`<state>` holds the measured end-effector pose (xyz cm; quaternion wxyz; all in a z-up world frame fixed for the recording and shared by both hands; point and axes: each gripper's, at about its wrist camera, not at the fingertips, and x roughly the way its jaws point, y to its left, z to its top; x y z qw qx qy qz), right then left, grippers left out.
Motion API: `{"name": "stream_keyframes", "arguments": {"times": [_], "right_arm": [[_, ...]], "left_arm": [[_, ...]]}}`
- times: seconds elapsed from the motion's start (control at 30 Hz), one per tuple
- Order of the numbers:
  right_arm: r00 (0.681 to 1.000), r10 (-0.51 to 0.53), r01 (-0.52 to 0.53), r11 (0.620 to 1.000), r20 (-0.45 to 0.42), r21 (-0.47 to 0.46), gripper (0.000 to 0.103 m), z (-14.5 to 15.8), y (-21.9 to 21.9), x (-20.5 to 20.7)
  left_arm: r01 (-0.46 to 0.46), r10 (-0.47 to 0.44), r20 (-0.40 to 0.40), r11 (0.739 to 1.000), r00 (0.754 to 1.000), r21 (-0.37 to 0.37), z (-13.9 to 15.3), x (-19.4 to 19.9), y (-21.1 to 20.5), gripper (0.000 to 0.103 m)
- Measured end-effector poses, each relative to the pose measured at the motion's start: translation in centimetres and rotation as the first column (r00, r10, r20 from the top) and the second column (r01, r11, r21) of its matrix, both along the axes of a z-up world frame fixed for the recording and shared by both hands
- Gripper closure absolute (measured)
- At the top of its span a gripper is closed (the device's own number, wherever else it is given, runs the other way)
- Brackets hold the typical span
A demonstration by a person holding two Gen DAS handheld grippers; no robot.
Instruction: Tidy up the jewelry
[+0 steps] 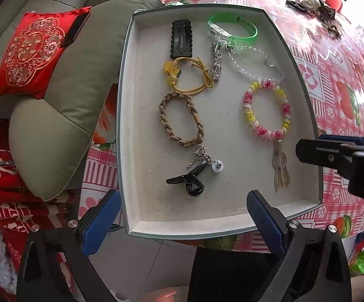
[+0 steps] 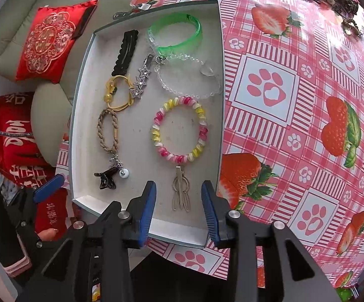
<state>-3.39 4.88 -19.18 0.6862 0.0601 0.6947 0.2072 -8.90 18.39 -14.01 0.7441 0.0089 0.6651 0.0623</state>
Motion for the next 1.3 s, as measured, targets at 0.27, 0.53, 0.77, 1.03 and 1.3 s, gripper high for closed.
{"name": "stream_keyframes", "arguments": {"times": [0.27,0.53,0.77,1.03,1.3], "right_arm": [[1.000,0.013,-0.013,1.000,0.006,-0.023,0.062,1.1,0.2,0.1],[0.997,0.052,-0.049,0.997,0.056,-0.053,0.056,3.7,-0.1,0.3],[0.993,0.059,-0.051,0.996,0.106,-0.069,0.040,6.4,-0.7,0.4],[0.983,0.066,-0.052,0.995,0.174,-0.079,0.023,10.0,-0.8,-0.1],[0.970,0.055,-0.025,0.992,0.237,-0.127,0.013,12.5,-1.5,-0.4]], "left_arm": [[-0.008,0.008,0.009,1.000,1.000,-0.010,1.1,-0.4,0.6,0.000],[-0.017,0.018,0.041,1.000,0.999,-0.025,3.8,-0.2,1.4,0.000],[-0.017,0.019,0.067,1.000,0.998,-0.020,6.3,-0.1,2.0,0.000],[-0.027,0.027,0.098,1.000,0.995,-0.008,9.2,-0.2,2.0,0.000],[-0.035,0.036,0.139,0.999,0.990,-0.007,12.0,-0.3,2.5,0.000]]}}
